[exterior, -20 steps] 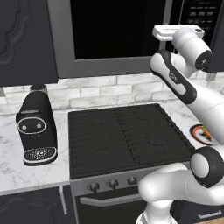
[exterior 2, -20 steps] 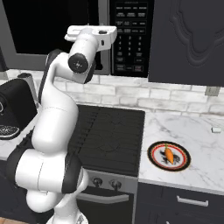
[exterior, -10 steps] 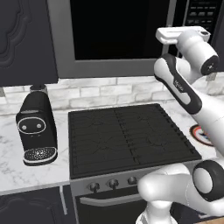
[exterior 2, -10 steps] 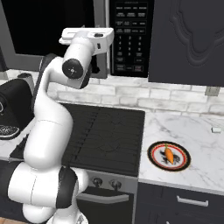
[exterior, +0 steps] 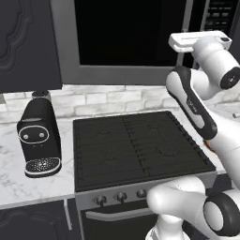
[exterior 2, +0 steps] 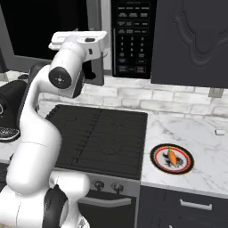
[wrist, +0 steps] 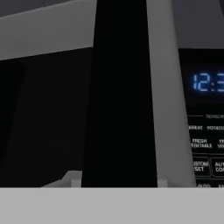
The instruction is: Pick the carrot from the counter and place it in the microwave. Then turn on the microwave.
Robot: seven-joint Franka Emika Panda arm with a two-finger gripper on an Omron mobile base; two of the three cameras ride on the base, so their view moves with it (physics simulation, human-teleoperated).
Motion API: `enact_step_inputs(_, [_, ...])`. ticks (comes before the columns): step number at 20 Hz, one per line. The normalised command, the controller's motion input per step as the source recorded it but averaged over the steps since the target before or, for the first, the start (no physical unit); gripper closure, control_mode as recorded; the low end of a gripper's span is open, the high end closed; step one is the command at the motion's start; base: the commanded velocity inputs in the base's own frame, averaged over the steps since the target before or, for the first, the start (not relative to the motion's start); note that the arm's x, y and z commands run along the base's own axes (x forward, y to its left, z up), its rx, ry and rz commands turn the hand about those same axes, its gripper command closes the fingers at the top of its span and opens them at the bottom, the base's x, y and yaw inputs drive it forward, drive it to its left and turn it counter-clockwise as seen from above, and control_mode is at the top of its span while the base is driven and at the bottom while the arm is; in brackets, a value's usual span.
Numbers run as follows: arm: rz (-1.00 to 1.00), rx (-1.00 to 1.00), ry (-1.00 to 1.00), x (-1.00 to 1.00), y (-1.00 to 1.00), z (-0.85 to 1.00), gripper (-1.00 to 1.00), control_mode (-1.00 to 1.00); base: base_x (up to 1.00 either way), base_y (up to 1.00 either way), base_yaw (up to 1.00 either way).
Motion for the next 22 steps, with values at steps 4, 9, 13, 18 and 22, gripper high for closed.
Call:
enact_step_inputs(4, [-0.01, 0.00, 0.00, -0.53, 0.25, 0.00, 1.00, -1.00, 0.00, 0.00, 0.00])
enact_step_inputs(9, [-0.02, 0.00, 0.00, -0.49, 0.22, 0.00, 1.00, -1.00, 0.00, 0.00, 0.00])
enact_step_inputs(13, [-0.02, 0.00, 0.00, -0.55, 0.21, 0.00, 1.00, -1.00, 0.00, 0.00, 0.00])
enact_step_inputs(18, [-0.03, 0.00, 0.03, -0.61, 0.26, 0.00, 1.00, -1.00, 0.00, 0.00, 0.00])
enact_step_inputs(22, [-0.05, 0.00, 0.06, -0.59, 0.25, 0.01, 1.00, -1.00, 0.00, 0.00, 0.00])
